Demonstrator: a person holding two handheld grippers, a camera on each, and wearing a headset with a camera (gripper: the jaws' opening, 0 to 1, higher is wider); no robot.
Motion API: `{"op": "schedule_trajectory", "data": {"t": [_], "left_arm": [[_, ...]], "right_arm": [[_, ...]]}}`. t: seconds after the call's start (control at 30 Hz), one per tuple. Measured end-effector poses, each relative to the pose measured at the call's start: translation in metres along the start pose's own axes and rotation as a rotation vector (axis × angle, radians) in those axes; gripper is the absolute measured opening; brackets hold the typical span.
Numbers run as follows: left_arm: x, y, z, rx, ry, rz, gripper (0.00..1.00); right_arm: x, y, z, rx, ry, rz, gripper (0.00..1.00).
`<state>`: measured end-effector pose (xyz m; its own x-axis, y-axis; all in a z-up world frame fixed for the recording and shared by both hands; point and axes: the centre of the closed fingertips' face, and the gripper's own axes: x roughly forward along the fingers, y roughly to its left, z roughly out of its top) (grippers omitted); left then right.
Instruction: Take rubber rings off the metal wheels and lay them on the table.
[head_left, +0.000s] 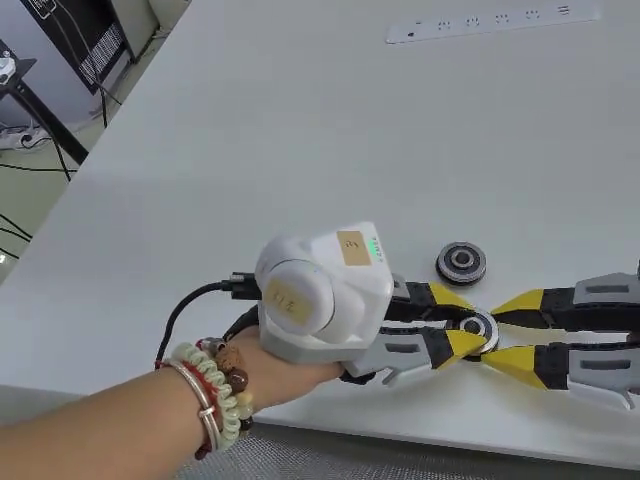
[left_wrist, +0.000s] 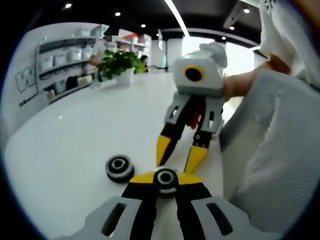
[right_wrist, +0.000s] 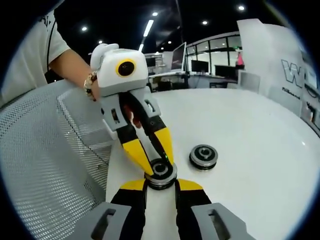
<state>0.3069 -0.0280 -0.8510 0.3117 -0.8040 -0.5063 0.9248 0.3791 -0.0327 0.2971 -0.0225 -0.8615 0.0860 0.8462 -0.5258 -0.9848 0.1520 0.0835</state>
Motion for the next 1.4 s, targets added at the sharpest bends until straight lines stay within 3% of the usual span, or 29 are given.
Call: {"op": "schedule_trajectory", "data": {"t": [0.13, 0.2, 0.23, 0.5, 0.63, 0.9, 1.13, 1.3, 1.4], "left_arm": [[-0.001, 0.0, 0.0, 0.001, -0.012, -0.003, 0.15], [-0.001, 0.0, 0.0, -0.002, -0.013, -0.002, 0.15], [-0.001, 0.0, 0.0, -0.001, -0.013, -0.001, 0.15], [-0.002, 0.0, 0.001, -0.006, -0.017, 0.0, 0.15], [-0.002, 0.0, 0.001, -0.001, -0.017, -0.004, 0.15], [-0.002, 0.0, 0.001, 0.011, -0.018, -0.011, 0.15], [-0.003, 0.0, 0.001, 0.023, -0.016, -0.014, 0.15], [-0.003, 0.0, 0.001, 0.029, -0.016, -0.014, 0.15], [-0.003, -0.001, 0.001, 0.032, -0.017, -0.014, 0.15]], "right_arm": [[-0.002, 0.0, -0.002, -0.024, 0.019, -0.005, 0.16], [-0.006, -0.006, -0.01, -0.067, 0.078, -0.035, 0.11], [-0.003, -0.003, -0.004, -0.045, 0.041, -0.017, 0.1], [-0.005, -0.009, -0.006, -0.081, 0.071, -0.051, 0.03], [-0.003, -0.007, -0.005, -0.107, 0.086, -0.043, 0.02], [-0.002, -0.011, -0.006, -0.067, 0.105, -0.083, 0.0], [-0.003, -0.014, -0.006, 0.127, 0.073, -0.091, 0.0], [-0.007, -0.018, -0.003, 0.441, -0.03, -0.076, 0.0], [-0.009, -0.019, -0.003, 0.579, -0.061, -0.061, 0.0]]}}
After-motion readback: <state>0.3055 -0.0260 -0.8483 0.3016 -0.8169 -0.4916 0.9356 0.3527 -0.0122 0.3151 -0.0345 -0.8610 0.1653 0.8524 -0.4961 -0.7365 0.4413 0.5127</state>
